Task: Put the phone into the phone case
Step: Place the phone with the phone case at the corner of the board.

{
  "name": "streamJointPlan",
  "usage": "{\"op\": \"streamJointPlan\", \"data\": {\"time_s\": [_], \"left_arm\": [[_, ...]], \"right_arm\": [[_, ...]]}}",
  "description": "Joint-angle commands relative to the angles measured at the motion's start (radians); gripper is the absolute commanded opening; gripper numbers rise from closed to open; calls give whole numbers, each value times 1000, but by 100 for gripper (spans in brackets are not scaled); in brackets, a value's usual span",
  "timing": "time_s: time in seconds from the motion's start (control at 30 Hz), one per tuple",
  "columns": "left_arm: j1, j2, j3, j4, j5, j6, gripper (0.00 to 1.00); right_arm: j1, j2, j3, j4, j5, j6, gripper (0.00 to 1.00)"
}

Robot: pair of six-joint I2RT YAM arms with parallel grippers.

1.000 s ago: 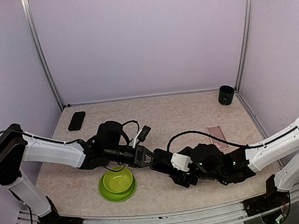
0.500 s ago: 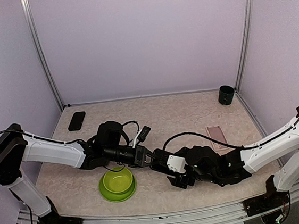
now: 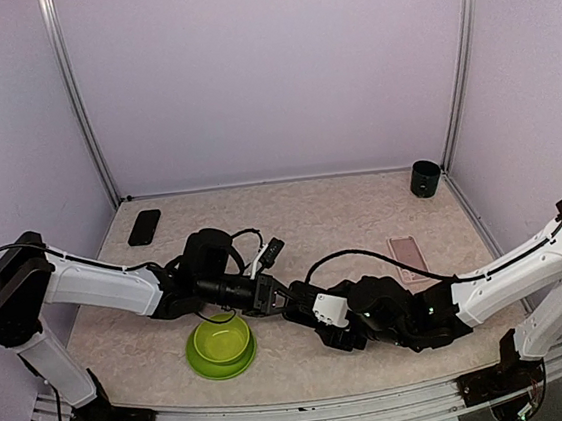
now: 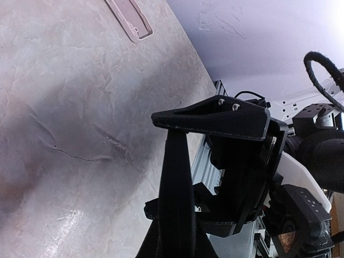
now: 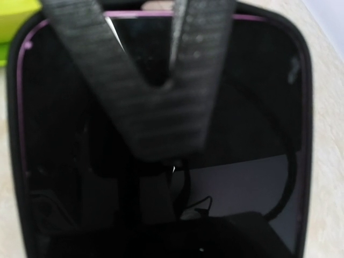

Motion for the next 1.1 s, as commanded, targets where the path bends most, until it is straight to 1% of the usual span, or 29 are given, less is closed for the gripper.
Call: {"op": "streamJointPlan", "data": {"time_s": [0.0, 0.1, 0.13, 0.2, 0.27, 0.43, 0.6, 0.8, 0.97, 1.07], "left_arm": [[1, 3, 17, 94, -1, 0, 0], [5, -2, 13, 93, 0, 0, 0], [6, -4, 13, 92, 1, 1, 0], [10, -12, 8, 90, 3, 7, 0], [13, -23, 4, 92, 5, 13, 0], [20, -63, -16, 121, 6, 23, 0], [40, -109, -48, 154, -52, 10, 0], [75, -147, -74, 199, -81, -18, 0], [123, -196, -103, 190, -187, -43, 0], [155, -216, -116, 214, -235, -78, 0]], "right_arm": [[21, 0, 32, 33, -15, 6, 68], [21, -5, 35, 20, -13, 24, 83], [21, -9, 35, 16, -12, 32, 86], [19, -25, 25, 16, -13, 42, 92], [16, -46, 12, 17, -21, 56, 94], [-9, -123, -29, 25, -78, 105, 97], [-54, -215, -55, 19, -121, 181, 99], [-130, -389, -105, 33, -143, 287, 100], [-217, -542, -160, 54, -189, 375, 100], [-257, -568, -170, 50, -175, 424, 100]]}}
